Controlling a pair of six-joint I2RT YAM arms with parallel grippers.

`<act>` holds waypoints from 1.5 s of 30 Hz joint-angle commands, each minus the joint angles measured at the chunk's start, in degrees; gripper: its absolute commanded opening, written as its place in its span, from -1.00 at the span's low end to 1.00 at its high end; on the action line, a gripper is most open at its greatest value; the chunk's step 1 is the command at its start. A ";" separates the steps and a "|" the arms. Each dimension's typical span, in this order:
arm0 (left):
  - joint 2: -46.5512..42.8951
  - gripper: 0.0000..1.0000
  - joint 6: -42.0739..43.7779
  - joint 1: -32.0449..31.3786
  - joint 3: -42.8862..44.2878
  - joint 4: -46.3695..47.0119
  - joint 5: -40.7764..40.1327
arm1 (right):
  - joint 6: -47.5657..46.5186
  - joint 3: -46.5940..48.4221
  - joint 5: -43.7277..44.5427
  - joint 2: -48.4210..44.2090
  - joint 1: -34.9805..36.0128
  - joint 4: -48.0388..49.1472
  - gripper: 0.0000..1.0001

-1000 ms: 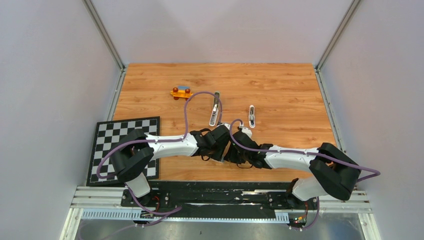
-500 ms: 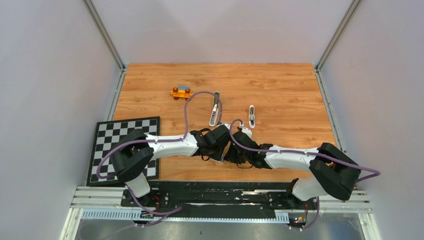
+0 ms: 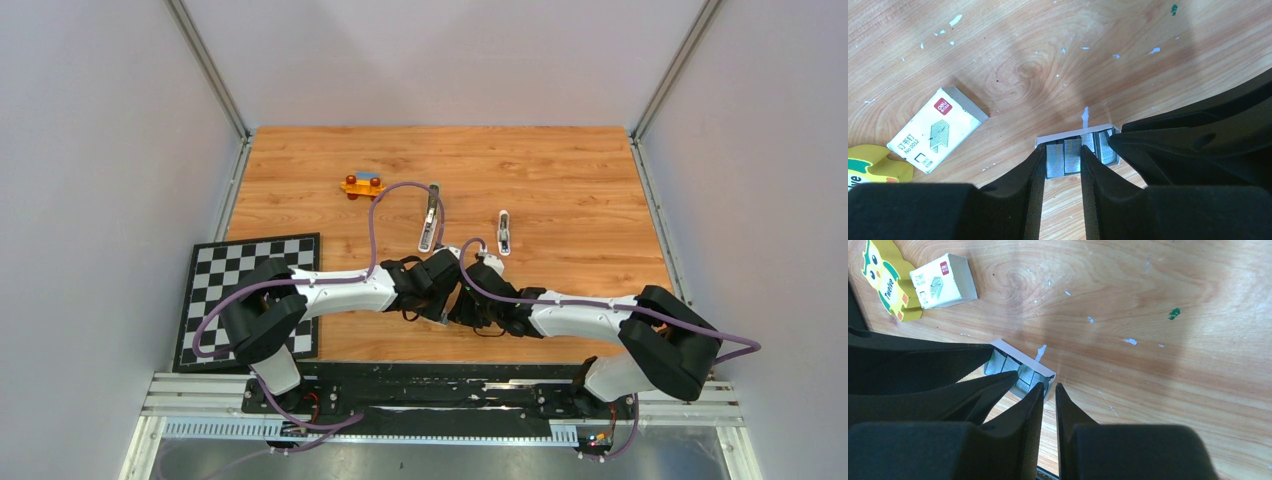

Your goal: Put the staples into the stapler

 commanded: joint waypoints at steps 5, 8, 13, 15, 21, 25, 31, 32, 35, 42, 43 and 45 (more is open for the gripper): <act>-0.69 -0.38 -0.26 -0.74 0.89 -0.06 0.00 | -0.60 0.46 1.85 -0.04 1.24 -3.22 -0.65; -1.25 -0.38 0.02 -0.79 1.69 -0.48 -0.49 | -0.58 0.47 1.76 -0.14 1.24 -3.23 -0.65; -1.86 -0.38 0.04 -0.72 2.67 -1.04 -0.54 | -0.58 0.38 1.91 -0.38 1.24 -3.24 -0.64; -1.99 -0.38 0.02 -0.73 2.79 -1.22 -0.76 | -0.58 0.37 1.94 -0.51 1.22 -3.29 -0.65; -2.61 -0.38 -0.02 -0.75 3.14 -1.80 -1.54 | -0.57 0.46 1.72 -1.11 1.24 -3.56 -0.64; -2.72 -0.36 -0.21 -0.79 2.13 -1.64 -1.26 | -0.57 0.33 2.15 -1.79 1.23 -3.60 -0.61; -1.57 -0.31 -0.32 -0.81 1.09 -0.33 0.35 | -0.50 0.16 1.68 -1.00 1.30 -2.95 -0.60; -1.48 -0.31 -0.23 -0.77 1.11 -0.15 0.47 | -0.49 0.12 1.69 -1.01 1.30 -2.95 -0.60; -1.16 -0.31 -0.24 -0.81 1.11 0.04 0.69 | -0.49 -0.01 1.76 -1.32 1.35 -2.91 -0.60; 0.06 -0.31 -0.23 -0.79 0.82 0.62 0.97 | -0.36 -0.14 1.85 -1.28 1.33 -2.89 -0.60; 0.17 -0.31 -0.16 -0.79 0.71 0.74 1.04 | -0.32 -0.15 1.81 -1.27 1.33 -2.88 -0.60; 0.42 -0.31 -0.16 -0.79 0.59 0.76 0.88 | -0.31 -0.15 1.85 -1.26 1.33 -2.86 -0.60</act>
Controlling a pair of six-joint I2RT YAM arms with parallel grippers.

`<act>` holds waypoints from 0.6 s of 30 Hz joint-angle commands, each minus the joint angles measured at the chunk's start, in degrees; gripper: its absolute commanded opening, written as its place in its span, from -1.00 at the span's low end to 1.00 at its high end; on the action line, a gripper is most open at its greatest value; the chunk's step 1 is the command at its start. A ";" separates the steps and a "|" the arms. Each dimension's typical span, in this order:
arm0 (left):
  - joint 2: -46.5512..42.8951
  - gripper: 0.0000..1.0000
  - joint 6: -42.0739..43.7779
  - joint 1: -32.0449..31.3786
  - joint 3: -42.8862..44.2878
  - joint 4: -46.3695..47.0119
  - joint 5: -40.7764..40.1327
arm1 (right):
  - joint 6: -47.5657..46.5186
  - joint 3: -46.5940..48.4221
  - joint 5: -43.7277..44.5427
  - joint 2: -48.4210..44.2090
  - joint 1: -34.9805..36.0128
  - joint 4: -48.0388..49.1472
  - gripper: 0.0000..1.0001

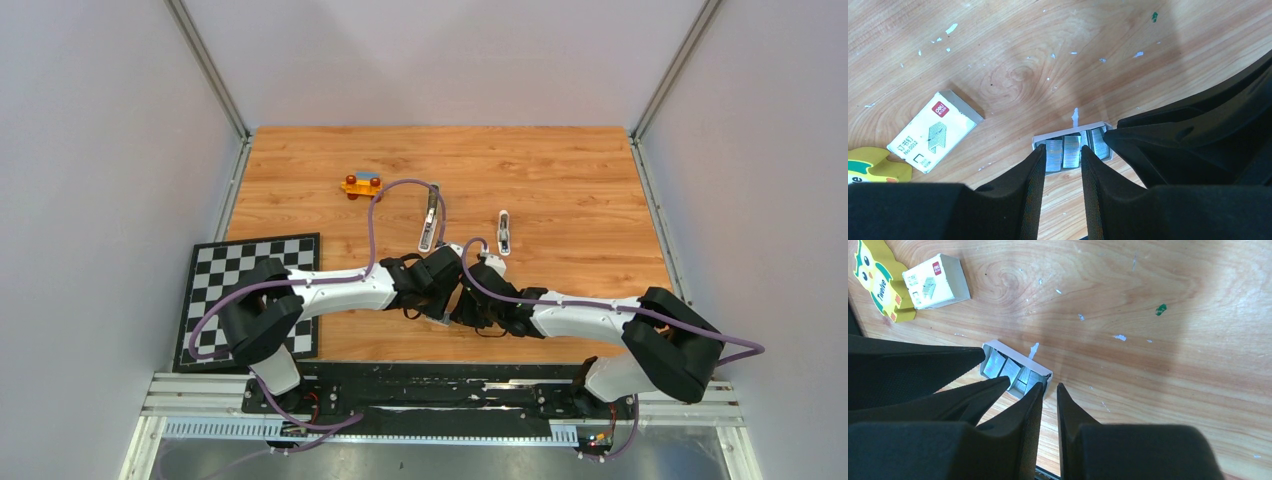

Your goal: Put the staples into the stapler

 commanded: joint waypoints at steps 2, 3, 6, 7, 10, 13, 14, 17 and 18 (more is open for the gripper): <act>1.32 -0.31 0.00 -0.77 -0.93 1.66 -0.10 | -0.34 -0.14 0.98 -0.34 1.33 -1.16 -0.60; 1.40 -0.31 0.01 -0.78 -0.92 1.68 -0.16 | -0.25 -0.15 0.98 -0.34 1.33 -1.14 -0.60; 1.63 -0.31 0.14 -0.77 -1.01 1.75 -0.26 | -0.30 -0.15 0.90 -0.24 1.36 -1.08 -0.60; 1.71 -0.31 0.16 -0.76 -1.13 1.72 -0.33 | -0.27 -0.13 0.87 -0.13 1.41 -1.02 -0.60; 1.78 -0.31 0.43 -0.73 -1.23 1.73 -0.69 | -0.26 -0.11 0.88 -0.08 1.41 -0.96 -0.60; 1.85 -0.31 0.57 -0.81 -1.25 1.50 -0.93 | -0.21 -0.15 0.89 -0.08 1.41 -0.95 -0.60; 1.89 -0.31 0.57 -0.81 -1.31 1.41 -1.08 | -0.21 -0.15 0.89 -0.08 1.41 -0.96 -0.60; 1.72 -0.31 0.58 -0.80 -1.61 1.35 -1.39 | -0.20 -0.15 0.89 -0.02 1.41 -0.92 -0.60; 1.72 -0.31 0.65 -0.81 -1.69 1.32 -1.47 | -0.26 -0.15 0.89 0.06 1.40 -0.92 -0.60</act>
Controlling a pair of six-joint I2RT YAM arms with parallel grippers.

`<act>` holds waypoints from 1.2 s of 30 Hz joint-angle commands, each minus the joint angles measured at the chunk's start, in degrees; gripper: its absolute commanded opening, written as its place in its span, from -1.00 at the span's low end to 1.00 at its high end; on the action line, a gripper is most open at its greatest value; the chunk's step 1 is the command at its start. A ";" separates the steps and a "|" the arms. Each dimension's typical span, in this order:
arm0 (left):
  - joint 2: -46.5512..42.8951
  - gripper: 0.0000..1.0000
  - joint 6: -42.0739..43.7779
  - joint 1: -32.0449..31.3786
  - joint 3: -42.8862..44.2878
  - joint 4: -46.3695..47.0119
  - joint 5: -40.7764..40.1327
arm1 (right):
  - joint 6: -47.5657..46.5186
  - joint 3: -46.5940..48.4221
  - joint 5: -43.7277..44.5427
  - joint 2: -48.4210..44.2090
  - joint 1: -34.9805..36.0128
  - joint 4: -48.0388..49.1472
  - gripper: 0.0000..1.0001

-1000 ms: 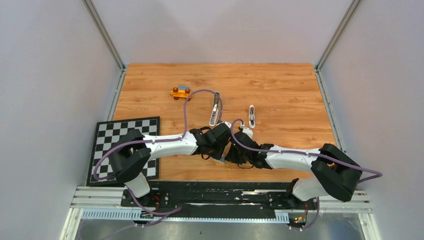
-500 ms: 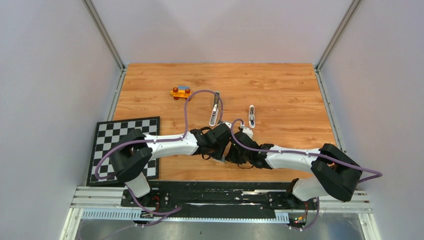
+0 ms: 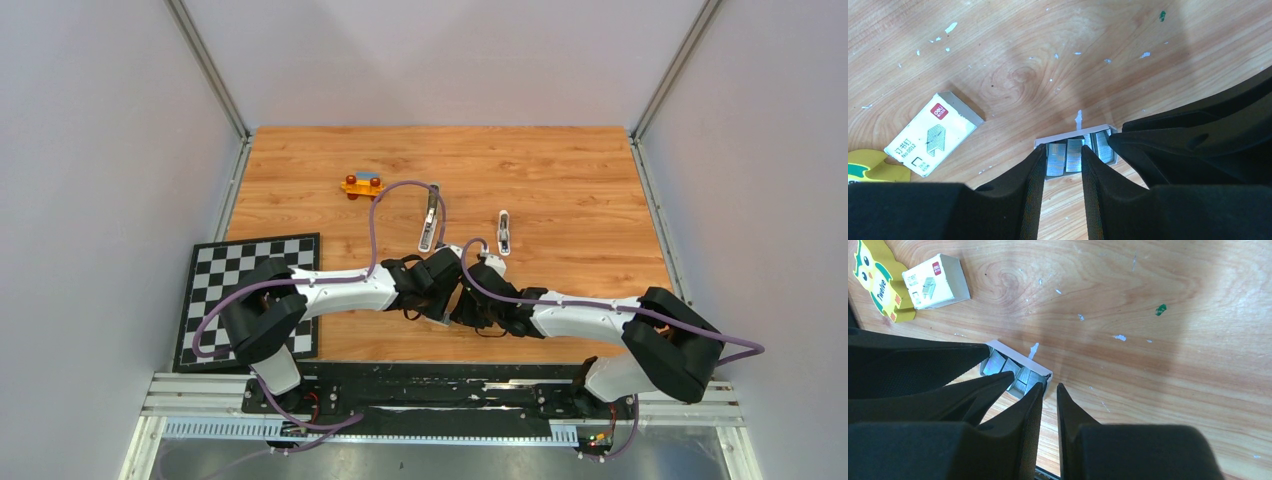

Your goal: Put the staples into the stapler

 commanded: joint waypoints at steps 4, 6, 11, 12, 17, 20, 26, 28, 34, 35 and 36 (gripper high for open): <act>0.80 -0.29 0.78 -0.81 -1.08 0.30 -1.47 | -0.25 -0.06 0.78 0.31 1.42 -0.88 -0.60; 0.99 -0.28 0.84 -0.80 -1.08 0.45 -1.39 | -0.16 0.01 0.78 0.36 1.43 -0.90 -0.60; 1.44 -0.26 0.86 -0.77 -1.16 0.79 -0.78 | -0.19 0.03 0.78 0.48 1.46 -0.90 -0.60; 1.60 -0.26 0.83 -0.80 -1.16 0.86 -0.69 | -0.20 0.02 0.80 0.51 1.44 -0.88 -0.60; 2.02 -0.26 0.84 -0.87 -1.33 1.00 -0.68 | -0.20 0.02 0.79 0.47 1.50 -0.81 -0.60; 2.16 -0.26 0.83 -1.04 -1.49 1.05 -0.82 | -0.20 0.02 0.91 0.45 1.46 -0.89 -0.60; 2.57 -0.26 0.93 -1.63 -1.17 0.79 -1.18 | -0.36 0.33 1.04 0.36 1.44 -1.07 -0.60; 2.63 -0.26 0.86 -1.97 -1.15 0.71 -1.25 | -0.47 0.37 1.10 0.36 1.43 -1.18 -0.60; 2.02 -0.28 0.71 -2.27 -0.99 0.62 -2.10 | -0.55 0.38 1.30 0.09 1.54 -1.54 -0.60; 1.85 -0.30 0.77 -2.36 -0.99 0.64 -2.27 | -0.50 0.42 1.33 0.07 1.44 -1.55 -0.60; 1.63 -0.31 0.77 -2.47 -0.99 0.75 -2.48 | -0.53 0.38 1.31 0.08 1.50 -1.59 -0.60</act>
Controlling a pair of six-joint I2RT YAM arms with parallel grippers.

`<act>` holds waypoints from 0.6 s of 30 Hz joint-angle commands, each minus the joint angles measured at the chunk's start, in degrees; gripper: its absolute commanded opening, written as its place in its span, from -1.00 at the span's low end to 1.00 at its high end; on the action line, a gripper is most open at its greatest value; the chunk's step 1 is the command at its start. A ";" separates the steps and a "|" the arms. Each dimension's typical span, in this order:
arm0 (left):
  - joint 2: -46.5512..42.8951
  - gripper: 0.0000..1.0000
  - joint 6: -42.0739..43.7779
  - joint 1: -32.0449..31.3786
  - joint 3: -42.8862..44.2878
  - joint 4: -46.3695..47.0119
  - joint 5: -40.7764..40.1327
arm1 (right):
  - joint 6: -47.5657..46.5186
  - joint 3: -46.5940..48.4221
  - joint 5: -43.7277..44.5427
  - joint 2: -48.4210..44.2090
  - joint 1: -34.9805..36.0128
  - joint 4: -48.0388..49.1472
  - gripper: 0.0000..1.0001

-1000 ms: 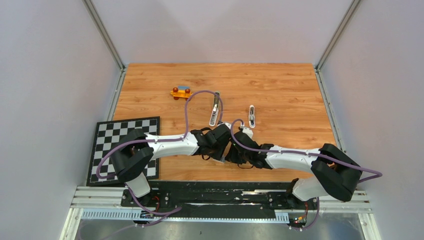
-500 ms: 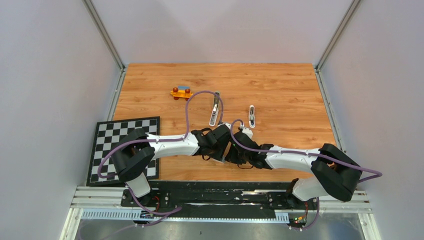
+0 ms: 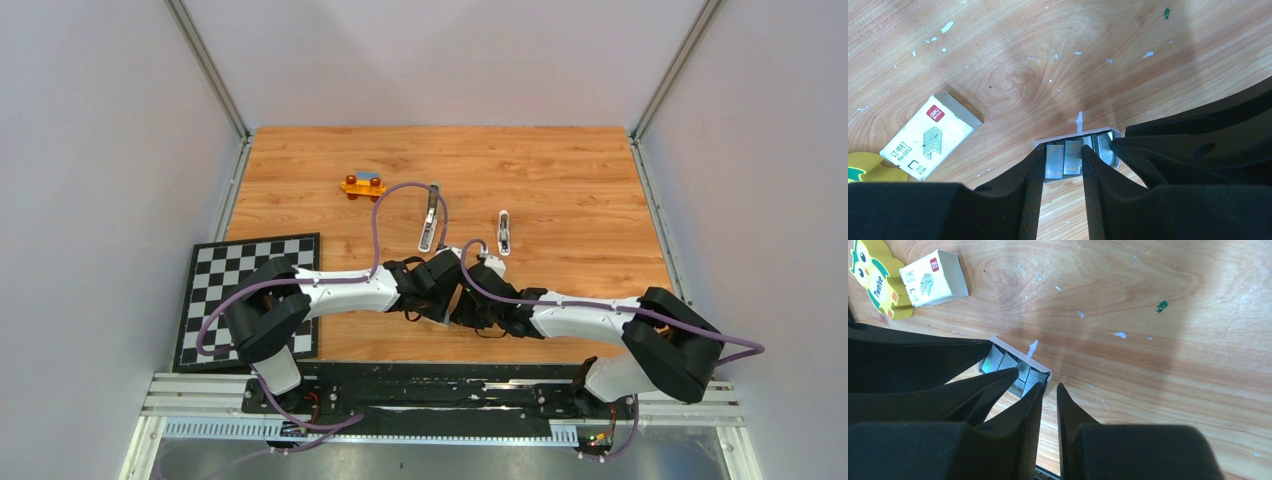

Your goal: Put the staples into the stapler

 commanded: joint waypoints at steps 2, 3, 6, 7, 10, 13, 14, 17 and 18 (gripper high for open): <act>0.59 -0.31 0.40 -2.07 -0.55 0.20 -2.03 | -0.47 0.46 1.26 0.01 1.10 -1.33 -0.60; 0.59 -0.32 0.37 -2.13 -0.56 0.27 -2.11 | -0.47 0.46 1.26 0.03 1.15 -1.35 -0.60; 0.76 -0.31 0.31 -2.41 -0.62 0.71 -2.04 | -0.47 0.40 1.24 0.12 1.10 -1.26 -0.60; 0.94 -0.29 0.34 -2.59 -0.57 0.74 -2.04 | -0.39 0.39 1.26 0.12 1.10 -1.29 -0.60; 1.62 -0.25 0.23 -2.76 -0.43 0.72 -2.04 | -0.30 0.25 1.24 0.13 1.09 -1.21 -0.60; 2.03 -0.25 0.25 -2.98 -0.18 0.64 -2.19 | -0.32 0.16 1.24 0.04 1.11 -1.14 -0.60; 2.14 -0.25 0.28 -3.04 -0.18 0.60 -2.28 | -0.30 0.12 1.24 0.05 1.12 -1.18 -0.60; 2.32 -0.26 0.25 -3.16 -0.01 0.33 -2.62 | -0.29 0.03 1.24 -0.04 1.13 -1.07 -0.60; 2.23 -0.28 0.22 -3.14 0.00 0.20 -2.76 | -0.29 0.03 1.24 -0.05 1.09 -1.11 -0.60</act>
